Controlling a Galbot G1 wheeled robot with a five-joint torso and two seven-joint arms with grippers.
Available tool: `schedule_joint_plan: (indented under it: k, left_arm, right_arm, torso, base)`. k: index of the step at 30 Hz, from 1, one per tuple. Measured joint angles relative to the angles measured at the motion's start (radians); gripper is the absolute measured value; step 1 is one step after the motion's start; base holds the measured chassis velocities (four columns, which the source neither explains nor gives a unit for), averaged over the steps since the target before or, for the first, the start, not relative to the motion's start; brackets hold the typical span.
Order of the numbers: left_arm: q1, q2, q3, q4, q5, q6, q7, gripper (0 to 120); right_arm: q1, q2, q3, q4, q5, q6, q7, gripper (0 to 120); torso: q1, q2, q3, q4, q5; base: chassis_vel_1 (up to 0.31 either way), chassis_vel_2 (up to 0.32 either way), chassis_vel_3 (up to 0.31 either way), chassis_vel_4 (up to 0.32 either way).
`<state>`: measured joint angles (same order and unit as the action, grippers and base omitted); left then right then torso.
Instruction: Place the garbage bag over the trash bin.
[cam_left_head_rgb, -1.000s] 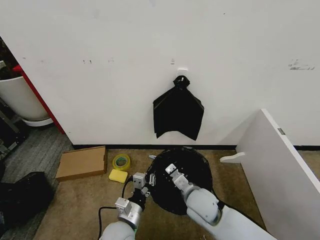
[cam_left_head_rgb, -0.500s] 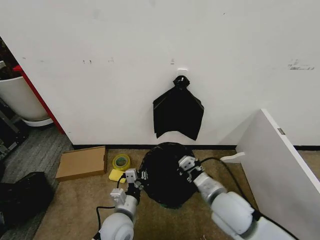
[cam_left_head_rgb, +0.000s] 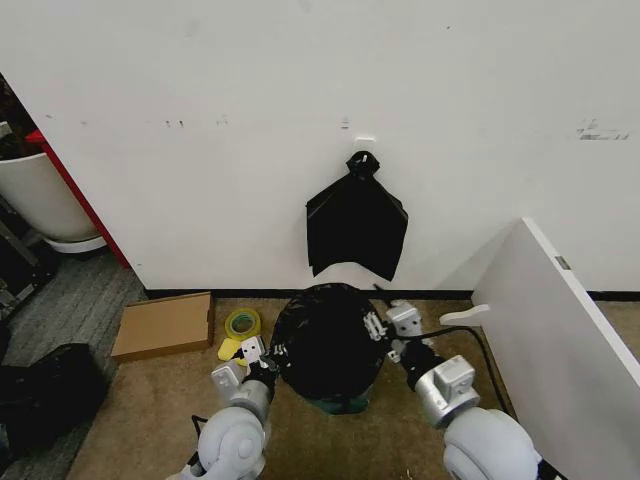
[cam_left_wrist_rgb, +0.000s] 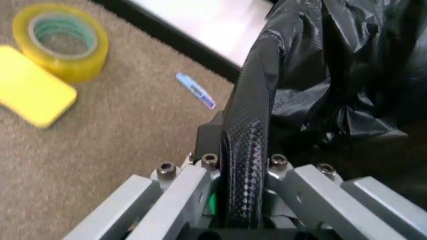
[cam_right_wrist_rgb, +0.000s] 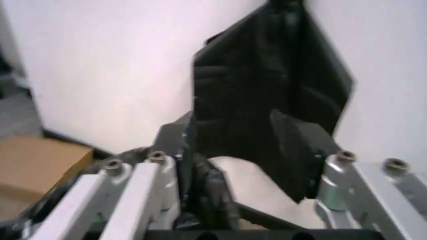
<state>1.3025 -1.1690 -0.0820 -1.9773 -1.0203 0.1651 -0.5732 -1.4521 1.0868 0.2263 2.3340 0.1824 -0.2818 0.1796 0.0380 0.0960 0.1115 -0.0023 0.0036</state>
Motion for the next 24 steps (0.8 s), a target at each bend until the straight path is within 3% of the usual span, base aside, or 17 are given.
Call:
schedule_joint_plan:
  k: [6, 10, 11, 14, 22, 24]
  left_arm:
    - [-0.024, 0.002, 0.007, 0.016, -0.024, 0.028, -0.033, 3]
    - [-0.041, -0.002, 0.012, 0.039, -0.024, 0.028, -0.032, 14]
    - [-0.047, -0.005, 0.013, 0.050, -0.023, 0.026, -0.027, 20]
    - [-0.050, -0.012, 0.016, 0.060, -0.017, 0.022, -0.033, 29]
    - [-0.034, -0.019, 0.017, 0.045, 0.015, 0.011, -0.047, 55]
    - [-0.025, -0.007, 0.012, 0.025, 0.023, 0.011, -0.046, 67]
  right_arm:
    - [-0.040, 0.030, 0.050, 0.018, 0.003, 0.010, 0.000, 68]
    - [-0.057, 0.042, 0.061, 0.023, 0.001, 0.013, -0.002, 81]
    - [-0.062, 0.042, 0.065, 0.025, -0.001, 0.013, -0.003, 90]
    - [-0.069, 0.042, 0.074, 0.026, 0.000, 0.014, -0.009, 97]
    - [-0.071, 0.049, 0.082, 0.017, 0.002, 0.020, -0.017, 100]
    - [-0.068, 0.051, 0.080, 0.015, 0.003, 0.021, -0.019, 100]
  torso:
    - [0.000, 0.000, 0.000, 0.0001, 0.0001]
    - [0.000, 0.000, 0.000, 0.0000, 0.0000]
    - [0.000, 0.000, 0.000, 0.0002, 0.0001]
    - [0.000, 0.000, 0.000, 0.0002, 0.0001]
    - [0.000, 0.000, 0.000, 0.0001, 0.0001]
    - [0.000, 0.000, 0.000, 0.0001, 0.0001]
  base:
    - [0.000, 0.000, 0.000, 0.000]
    - [0.000, 0.000, 0.000, 0.000]
    - [0.000, 0.000, 0.000, 0.000]
    - [0.000, 0.000, 0.000, 0.000]
    - [0.000, 0.000, 0.000, 0.000]
    - [0.000, 0.000, 0.000, 0.000]
